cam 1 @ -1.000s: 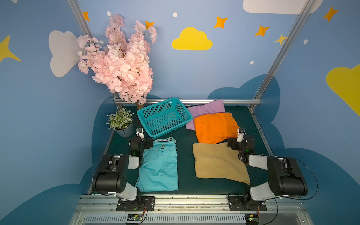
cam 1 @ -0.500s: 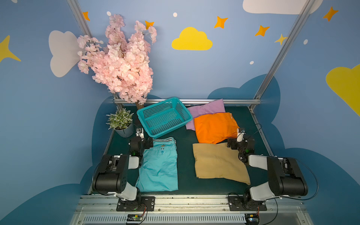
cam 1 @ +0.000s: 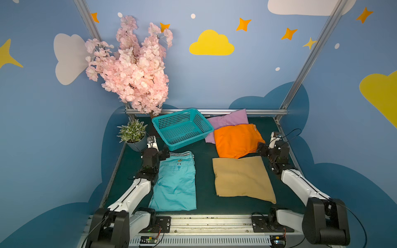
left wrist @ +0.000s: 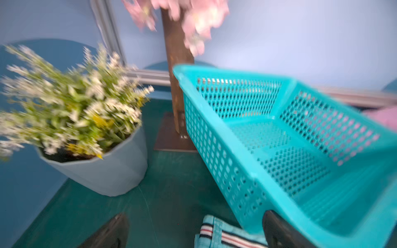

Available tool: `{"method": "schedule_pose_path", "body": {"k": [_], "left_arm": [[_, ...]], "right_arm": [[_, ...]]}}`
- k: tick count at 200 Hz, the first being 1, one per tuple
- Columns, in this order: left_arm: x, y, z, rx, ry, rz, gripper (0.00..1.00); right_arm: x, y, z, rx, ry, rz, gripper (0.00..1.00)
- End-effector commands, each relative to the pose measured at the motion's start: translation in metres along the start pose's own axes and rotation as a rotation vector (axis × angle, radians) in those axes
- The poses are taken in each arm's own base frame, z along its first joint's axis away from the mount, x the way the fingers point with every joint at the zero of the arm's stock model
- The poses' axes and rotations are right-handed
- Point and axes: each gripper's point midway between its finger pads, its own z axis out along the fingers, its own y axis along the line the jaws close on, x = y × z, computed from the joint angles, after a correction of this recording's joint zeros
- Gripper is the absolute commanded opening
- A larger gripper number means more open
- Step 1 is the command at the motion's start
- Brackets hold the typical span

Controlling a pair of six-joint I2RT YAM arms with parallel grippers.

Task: Put the folded long pants in the basket
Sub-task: Move the long pant to the center of the board.

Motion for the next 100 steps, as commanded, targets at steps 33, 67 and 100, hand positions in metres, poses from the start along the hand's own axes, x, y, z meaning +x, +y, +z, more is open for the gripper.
{"method": "schedule_pose_path", "body": {"k": [33,67,100], "left_arm": [[0.047,0.014,-0.056,-0.016,0.254,-0.392,1.00],[0.047,-0.010,-0.077,0.173,0.352,-0.477,1.00],[0.056,-0.017,-0.089,0.166,0.527,-0.618,1.00]], "right_arm": [[0.018,0.043,-0.050,-0.256,0.177,0.292,0.98],[0.064,0.110,-0.089,-0.566,0.415,0.351,0.92],[0.122,0.173,-0.134,-0.704,0.664,0.377,0.86]]}}
